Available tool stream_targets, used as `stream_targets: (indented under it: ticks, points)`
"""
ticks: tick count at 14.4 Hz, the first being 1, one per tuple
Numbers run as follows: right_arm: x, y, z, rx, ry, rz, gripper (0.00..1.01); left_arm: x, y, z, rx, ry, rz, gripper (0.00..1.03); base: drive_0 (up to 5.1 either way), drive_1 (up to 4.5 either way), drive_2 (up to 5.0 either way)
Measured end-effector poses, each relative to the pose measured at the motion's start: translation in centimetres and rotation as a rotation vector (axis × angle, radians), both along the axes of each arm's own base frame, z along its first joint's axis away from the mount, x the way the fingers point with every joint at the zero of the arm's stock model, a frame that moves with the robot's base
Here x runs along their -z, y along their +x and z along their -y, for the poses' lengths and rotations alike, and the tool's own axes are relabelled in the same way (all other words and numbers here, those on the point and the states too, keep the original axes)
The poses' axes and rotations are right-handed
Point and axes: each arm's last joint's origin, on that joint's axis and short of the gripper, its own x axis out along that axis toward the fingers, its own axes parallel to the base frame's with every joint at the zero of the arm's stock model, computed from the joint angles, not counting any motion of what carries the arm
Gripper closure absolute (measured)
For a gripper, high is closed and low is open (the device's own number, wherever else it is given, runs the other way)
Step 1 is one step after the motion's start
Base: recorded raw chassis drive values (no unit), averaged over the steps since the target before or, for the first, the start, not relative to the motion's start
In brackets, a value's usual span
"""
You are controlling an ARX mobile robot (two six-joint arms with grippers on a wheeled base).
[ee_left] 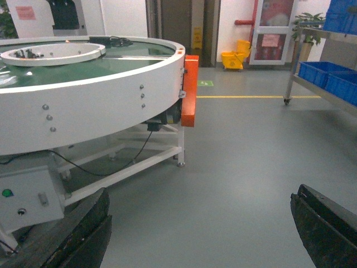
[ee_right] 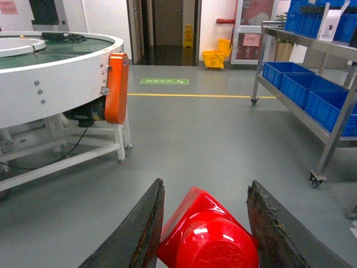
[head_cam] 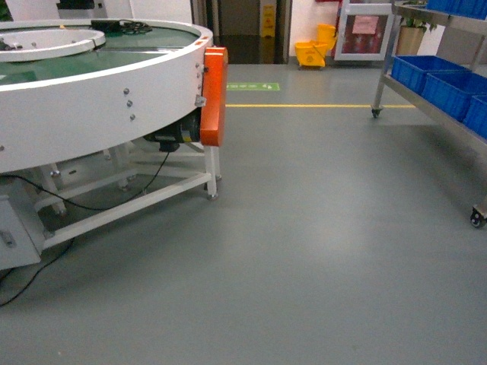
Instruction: Pick red block from blue box to shelf
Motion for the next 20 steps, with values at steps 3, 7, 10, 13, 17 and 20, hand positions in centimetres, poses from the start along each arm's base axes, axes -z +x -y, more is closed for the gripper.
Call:
stream_targets:
  ticks: [3,7,10,13,17,20]
  points:
    - [0.00,0.00,0.00,0.000,0.000,0.000,0.63,0.01,0.00,0.00,-0.001,0.000,-0.002,0.05,0.0,4.25,-4.2]
    - [0.00,0.00,0.00,0.000,0.000,0.000,0.63,0.02,0.00,0.00,-0.001,0.000,-0.002,0.05,0.0,4.27,-4.2]
    - [-0.01,0.00,0.00,0.000,0.000,0.001,0.63,0.00,0.00,0.00,0.000,0.000,0.000,0.05,0.1,4.32,-4.2]
    - [0.00,0.00,0.00,0.000,0.000,0.000,0.63,0.02,0.00,0.00,0.000,0.000,-0.002,0.05,0.1,4.32,-4.2]
    - [0.00,0.00,0.00,0.000,0.000,0.000,0.63,0.02,0.00,0.00,0.000,0.000,-0.002,0.05,0.1,4.32,-4.2]
    - [-0.01,0.00,0.00,0.000,0.000,0.000,0.63,0.02,0.00,0.00,0.000,0.000,-0.002,0.05,0.1,4.32,-4.2]
